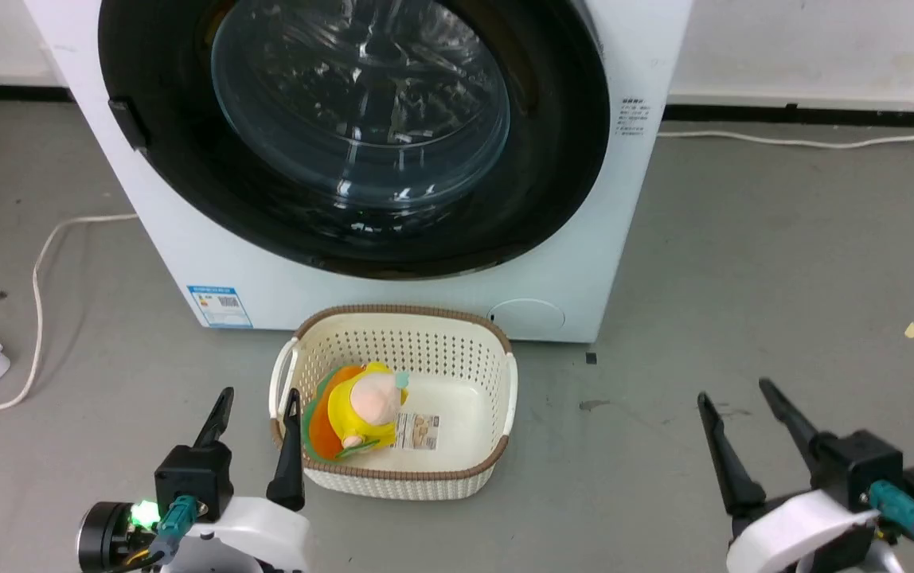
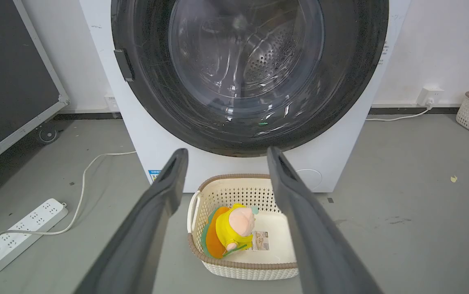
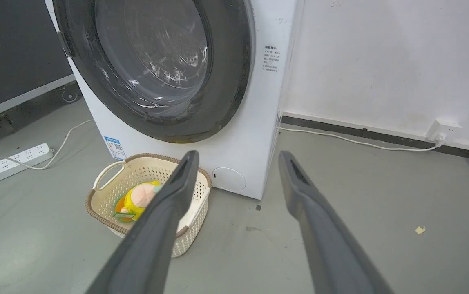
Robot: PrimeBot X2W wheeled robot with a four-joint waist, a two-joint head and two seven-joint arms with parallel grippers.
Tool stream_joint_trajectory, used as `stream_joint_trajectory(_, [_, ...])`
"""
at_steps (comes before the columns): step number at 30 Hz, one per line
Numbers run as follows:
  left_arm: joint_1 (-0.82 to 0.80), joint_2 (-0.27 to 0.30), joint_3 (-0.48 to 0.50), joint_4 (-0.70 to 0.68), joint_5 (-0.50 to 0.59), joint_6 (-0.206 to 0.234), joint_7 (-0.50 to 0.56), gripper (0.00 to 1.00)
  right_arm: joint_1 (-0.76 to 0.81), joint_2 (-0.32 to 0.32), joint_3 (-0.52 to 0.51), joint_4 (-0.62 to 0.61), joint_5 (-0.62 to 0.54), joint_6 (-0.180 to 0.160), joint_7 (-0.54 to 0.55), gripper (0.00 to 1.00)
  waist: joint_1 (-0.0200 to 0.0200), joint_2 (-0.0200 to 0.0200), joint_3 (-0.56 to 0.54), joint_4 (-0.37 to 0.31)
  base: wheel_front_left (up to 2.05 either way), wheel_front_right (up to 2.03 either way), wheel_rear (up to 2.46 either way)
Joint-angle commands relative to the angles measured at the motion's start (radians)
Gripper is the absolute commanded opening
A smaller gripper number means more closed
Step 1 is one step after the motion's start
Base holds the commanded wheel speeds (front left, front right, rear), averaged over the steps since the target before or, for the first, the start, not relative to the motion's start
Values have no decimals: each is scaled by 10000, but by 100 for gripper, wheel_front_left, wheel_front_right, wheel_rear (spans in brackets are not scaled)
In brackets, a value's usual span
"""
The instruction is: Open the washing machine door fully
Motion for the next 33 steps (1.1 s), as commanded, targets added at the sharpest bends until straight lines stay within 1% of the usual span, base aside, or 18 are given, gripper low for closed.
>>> stream_joint_trajectory(1, [-180, 2, -27, -17, -62, 60, -115, 100, -336, -28, -18, 34, 120, -1, -124, 100, 0, 0, 123, 37, 0, 0, 0])
stream_joint_trajectory(16, [-695, 4, -282, -270, -228, 162, -428, 100, -2037, -506, -143, 70, 1285, -2, 45, 100, 0, 0, 1001, 295, 0, 0, 0])
stream_joint_trajectory(23, [-879, 4, -375, -305, -294, 217, -575, 100, -2947, -512, -360, 189, 1907, -3, 349, 100, 0, 0, 1266, 446, 0, 0, 0])
stream_joint_trajectory(24, [-897, 5, -390, -307, -303, 222, -596, 100, -3054, -562, -343, 201, 1909, -3, 368, 27, 0, 0, 1300, 468, 0, 0, 0])
stream_joint_trajectory(25, [-918, 5, -405, -310, -313, 229, -617, 100, -3154, -605, -331, 222, 1906, -3, 372, 0, 0, 0, 1335, 490, 0, 0, 0])
stream_joint_trajectory(33, [-1113, 5, -544, -372, -405, 279, -784, 100, -4158, -406, -640, 659, 2859, -3, 873, 0, 0, 0, 1747, 680, 0, 0, 0])
